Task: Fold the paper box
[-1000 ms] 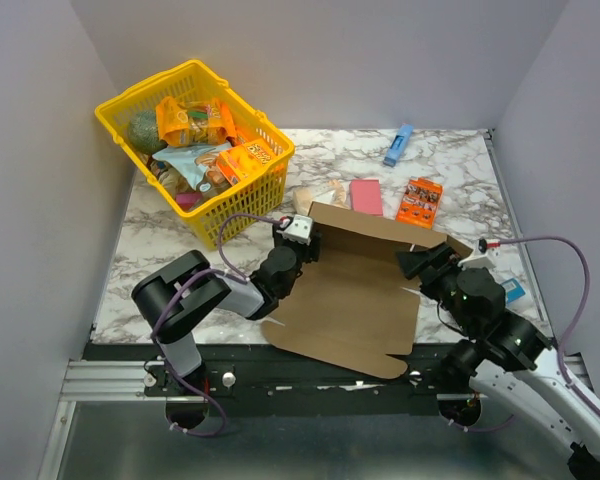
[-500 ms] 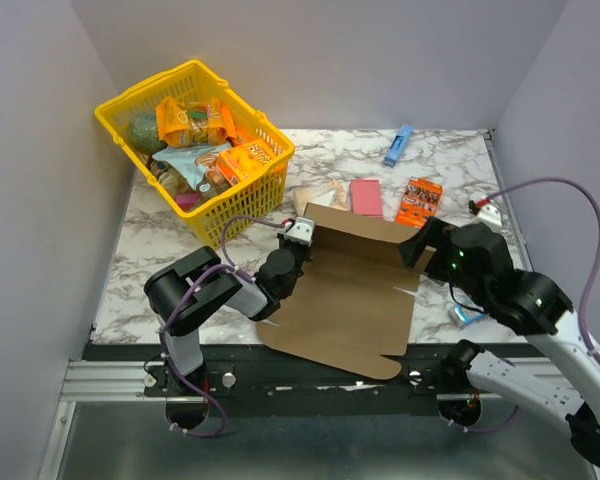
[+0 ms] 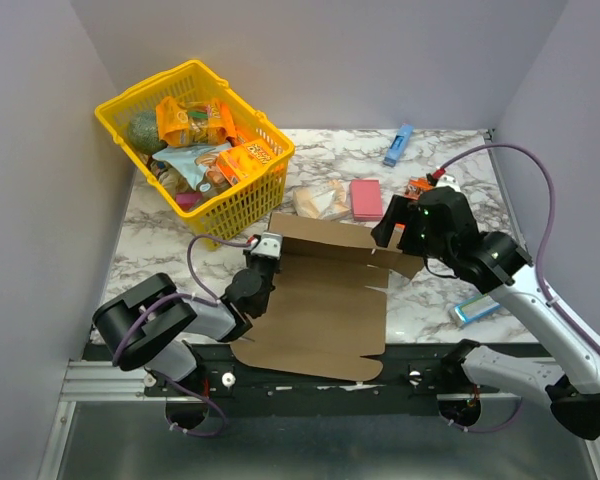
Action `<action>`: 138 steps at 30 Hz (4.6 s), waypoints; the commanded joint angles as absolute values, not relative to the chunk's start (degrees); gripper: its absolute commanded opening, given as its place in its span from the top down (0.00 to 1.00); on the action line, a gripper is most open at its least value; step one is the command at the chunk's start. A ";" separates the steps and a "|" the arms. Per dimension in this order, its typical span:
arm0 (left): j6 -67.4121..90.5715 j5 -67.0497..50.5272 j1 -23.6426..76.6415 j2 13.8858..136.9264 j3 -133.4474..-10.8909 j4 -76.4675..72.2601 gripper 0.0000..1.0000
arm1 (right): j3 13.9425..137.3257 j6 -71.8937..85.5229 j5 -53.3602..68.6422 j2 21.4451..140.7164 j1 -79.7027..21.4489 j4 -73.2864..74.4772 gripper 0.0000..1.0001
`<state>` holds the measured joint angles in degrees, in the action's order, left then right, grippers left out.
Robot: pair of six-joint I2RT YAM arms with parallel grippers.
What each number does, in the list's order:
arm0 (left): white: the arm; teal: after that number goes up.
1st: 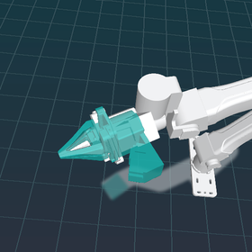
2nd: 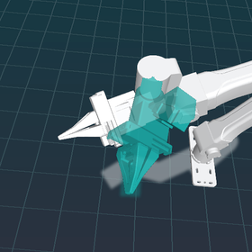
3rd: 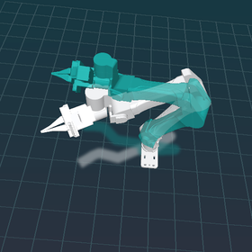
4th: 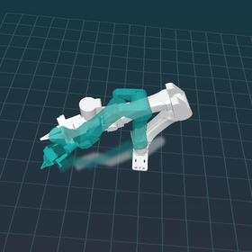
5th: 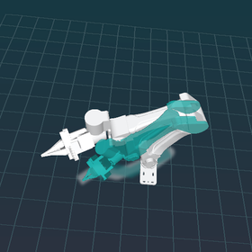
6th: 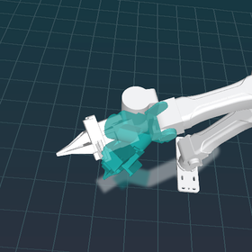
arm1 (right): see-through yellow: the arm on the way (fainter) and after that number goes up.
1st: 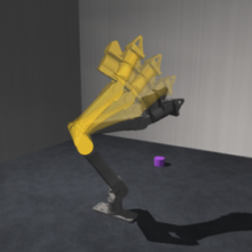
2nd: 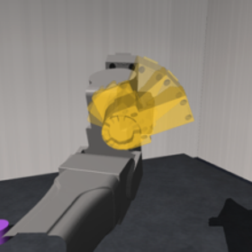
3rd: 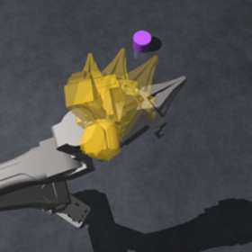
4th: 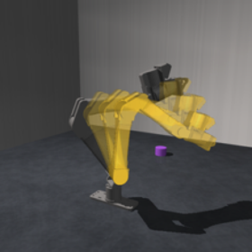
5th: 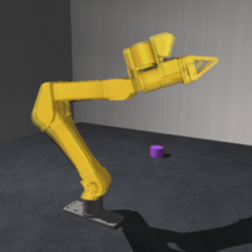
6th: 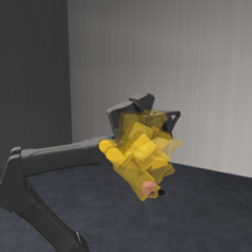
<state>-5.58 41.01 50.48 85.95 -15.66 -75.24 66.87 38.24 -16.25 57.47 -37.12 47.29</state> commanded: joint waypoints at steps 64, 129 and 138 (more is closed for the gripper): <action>-1.06 53.96 58.01 81.83 -8.09 -74.79 0.94 | 31.21 66.27 21.36 55.64 -24.43 -2.28 0.46; 32.34 53.88 53.70 59.41 -19.25 -14.68 1.00 | 18.46 48.78 2.28 64.42 -26.10 -10.46 0.45; 31.55 53.70 53.79 62.05 -19.95 -14.85 1.00 | 20.73 50.01 -5.95 61.44 -30.93 -7.48 0.76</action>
